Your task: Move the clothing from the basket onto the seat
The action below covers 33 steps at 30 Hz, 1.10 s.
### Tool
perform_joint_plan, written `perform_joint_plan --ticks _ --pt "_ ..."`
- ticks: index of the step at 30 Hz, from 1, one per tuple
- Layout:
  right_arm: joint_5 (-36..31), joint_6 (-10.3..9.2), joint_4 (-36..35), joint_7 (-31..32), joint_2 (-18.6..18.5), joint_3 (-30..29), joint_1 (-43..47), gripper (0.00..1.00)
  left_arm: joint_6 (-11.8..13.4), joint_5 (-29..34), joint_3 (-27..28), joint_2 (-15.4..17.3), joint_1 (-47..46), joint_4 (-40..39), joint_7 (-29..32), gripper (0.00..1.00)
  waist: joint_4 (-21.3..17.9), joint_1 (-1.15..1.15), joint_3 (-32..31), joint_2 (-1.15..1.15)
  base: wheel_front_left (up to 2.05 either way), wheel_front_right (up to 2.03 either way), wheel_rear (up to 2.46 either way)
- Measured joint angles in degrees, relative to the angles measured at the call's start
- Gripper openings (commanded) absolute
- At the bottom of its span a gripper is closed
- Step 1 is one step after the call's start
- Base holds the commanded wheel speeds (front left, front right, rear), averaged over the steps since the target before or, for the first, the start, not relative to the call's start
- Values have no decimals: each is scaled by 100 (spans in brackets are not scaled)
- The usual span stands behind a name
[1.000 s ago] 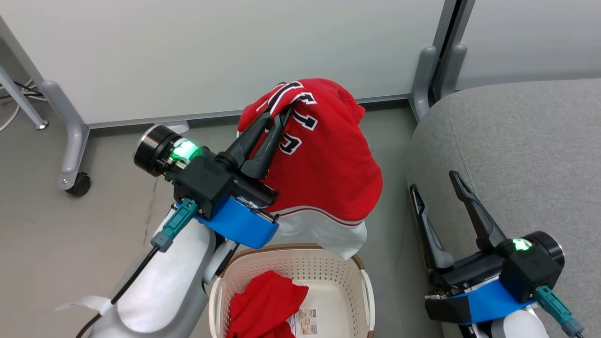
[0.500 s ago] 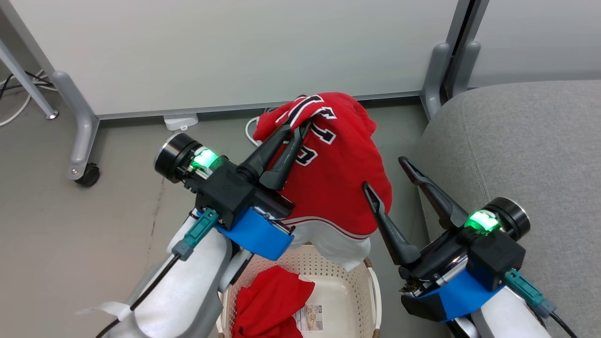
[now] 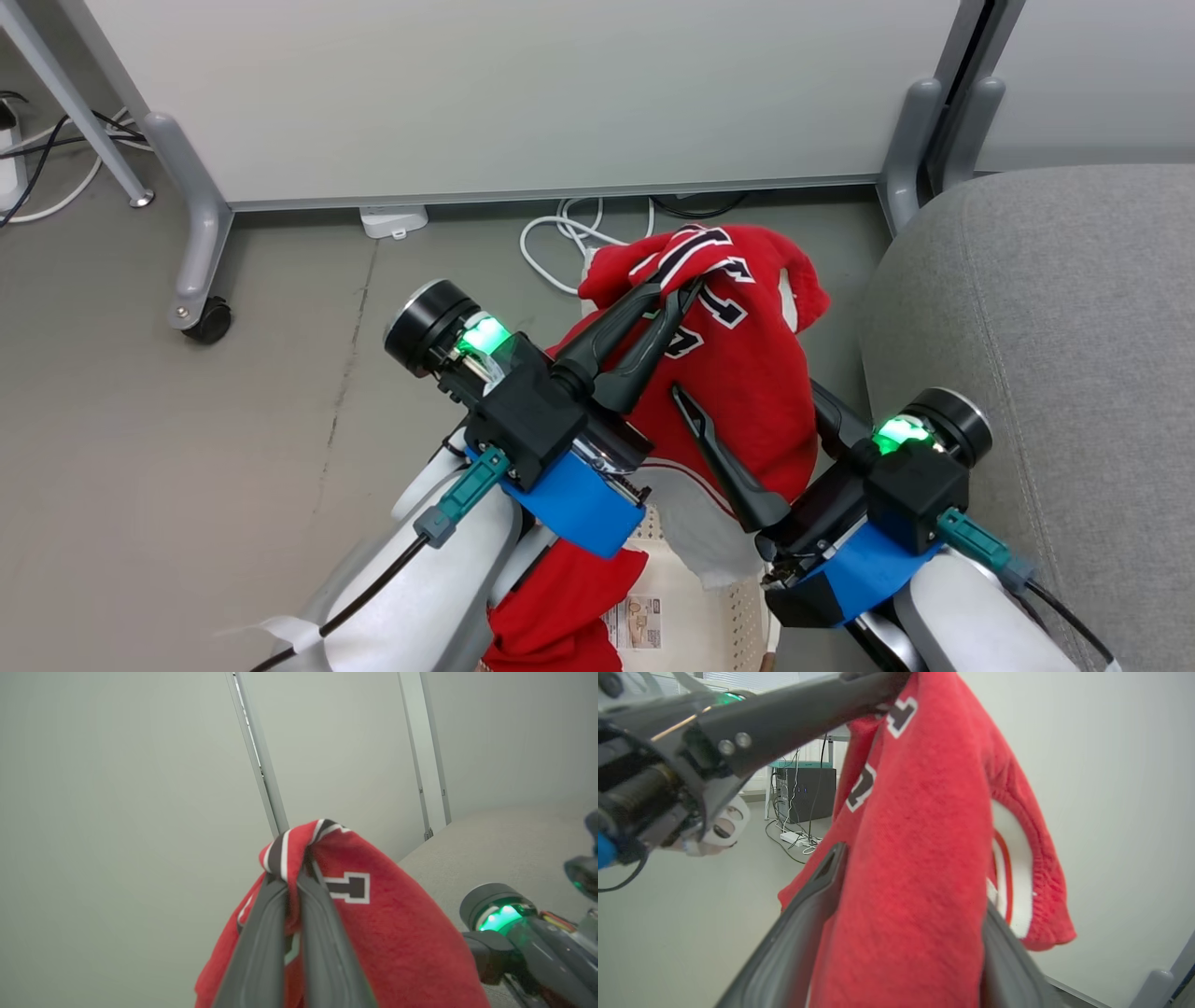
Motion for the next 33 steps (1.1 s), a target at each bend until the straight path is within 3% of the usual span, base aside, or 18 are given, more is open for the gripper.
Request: perform_joint_plan --ticks 1,2,3,26,29,33 --pt "8 0 51 -1 18 21 -4 96 -1 0 -12 -10 0 -7 0 0 10 0 2 0 0 0 0" --pt "18 0 92 0 38 33 -9 22 -1 1 -25 -20 0 -11 0 0 18 0 4 0 0 0 0" --pt "22 0 96 0 67 24 -12 0 -1 1 -34 -27 0 -11 0 0 24 0 8 0 0 0 0" --pt "98 0 34 0 177 -77 31 0 -11 -54 -105 -7 0 87 0 0 6 0 83 0 0 0 0" --pt "97 0 18 0 178 -92 35 0 -11 -102 -100 -20 0 85 0 100 11 0 93 0 0 0 0" --pt "96 0 9 0 180 -121 36 0 -11 -102 -101 -20 -1 88 0 100 17 0 109 0 0 0 0"
